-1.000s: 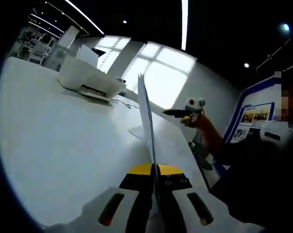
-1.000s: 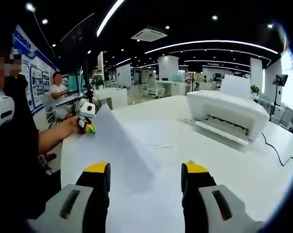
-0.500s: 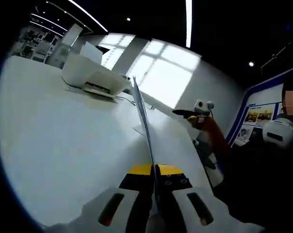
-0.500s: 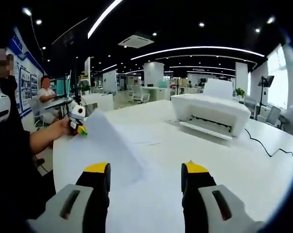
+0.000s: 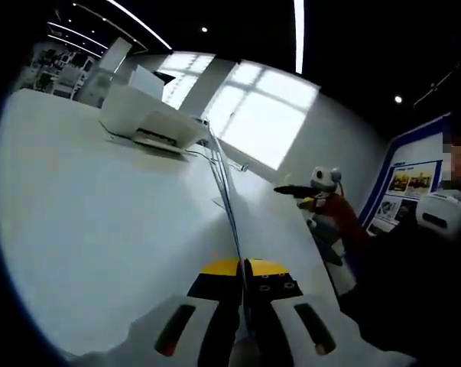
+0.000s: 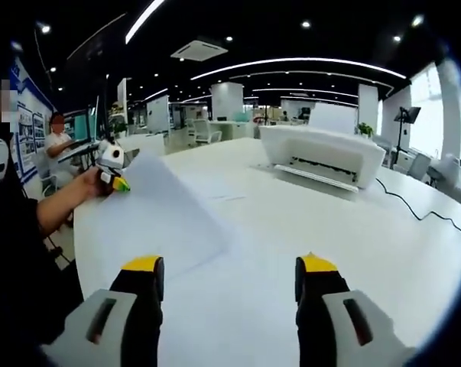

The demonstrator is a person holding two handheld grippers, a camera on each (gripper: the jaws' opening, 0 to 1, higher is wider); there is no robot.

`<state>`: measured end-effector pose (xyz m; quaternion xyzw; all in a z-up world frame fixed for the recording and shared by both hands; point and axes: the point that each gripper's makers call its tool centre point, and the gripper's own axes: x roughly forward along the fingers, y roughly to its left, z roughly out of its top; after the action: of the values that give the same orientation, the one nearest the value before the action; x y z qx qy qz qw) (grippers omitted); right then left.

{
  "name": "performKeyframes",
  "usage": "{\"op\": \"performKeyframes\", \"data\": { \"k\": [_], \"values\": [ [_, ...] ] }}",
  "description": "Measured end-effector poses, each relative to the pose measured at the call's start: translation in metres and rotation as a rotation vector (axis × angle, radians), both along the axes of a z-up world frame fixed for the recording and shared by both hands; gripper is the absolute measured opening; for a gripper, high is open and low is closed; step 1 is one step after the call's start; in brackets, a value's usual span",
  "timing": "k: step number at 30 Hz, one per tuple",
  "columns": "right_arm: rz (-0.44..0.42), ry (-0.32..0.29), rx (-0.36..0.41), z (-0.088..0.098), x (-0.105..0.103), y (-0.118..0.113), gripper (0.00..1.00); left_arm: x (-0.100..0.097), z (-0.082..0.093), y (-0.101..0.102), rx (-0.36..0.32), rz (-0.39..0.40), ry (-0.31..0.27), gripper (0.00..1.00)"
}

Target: Organize the stack of printing papers by aligning and flattening the scattered papers on the table

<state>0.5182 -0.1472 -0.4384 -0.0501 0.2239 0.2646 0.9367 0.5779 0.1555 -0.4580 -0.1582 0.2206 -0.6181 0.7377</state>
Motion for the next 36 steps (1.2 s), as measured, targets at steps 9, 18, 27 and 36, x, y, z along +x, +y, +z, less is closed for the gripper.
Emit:
{"op": "performKeyframes", "data": {
  "k": [9, 18, 27, 36],
  "values": [
    [-0.091, 0.061, -0.060, -0.026, -0.006, -0.003, 0.90, 0.002, 0.000, 0.001, 0.000, 0.000, -0.001, 0.07],
    [-0.172, 0.101, -0.036, -0.056, -0.007, -0.005, 0.90, 0.006, -0.002, 0.003, 0.003, 0.000, -0.005, 0.07],
    [-0.236, 0.136, -0.066, -0.079, -0.009, -0.010, 0.91, 0.007, -0.002, 0.003, 0.004, 0.000, -0.010, 0.07],
    [-0.236, 0.058, -0.056, -0.073, -0.008, -0.014, 0.90, 0.006, -0.002, 0.002, 0.005, 0.001, -0.013, 0.07]
  ]
}}
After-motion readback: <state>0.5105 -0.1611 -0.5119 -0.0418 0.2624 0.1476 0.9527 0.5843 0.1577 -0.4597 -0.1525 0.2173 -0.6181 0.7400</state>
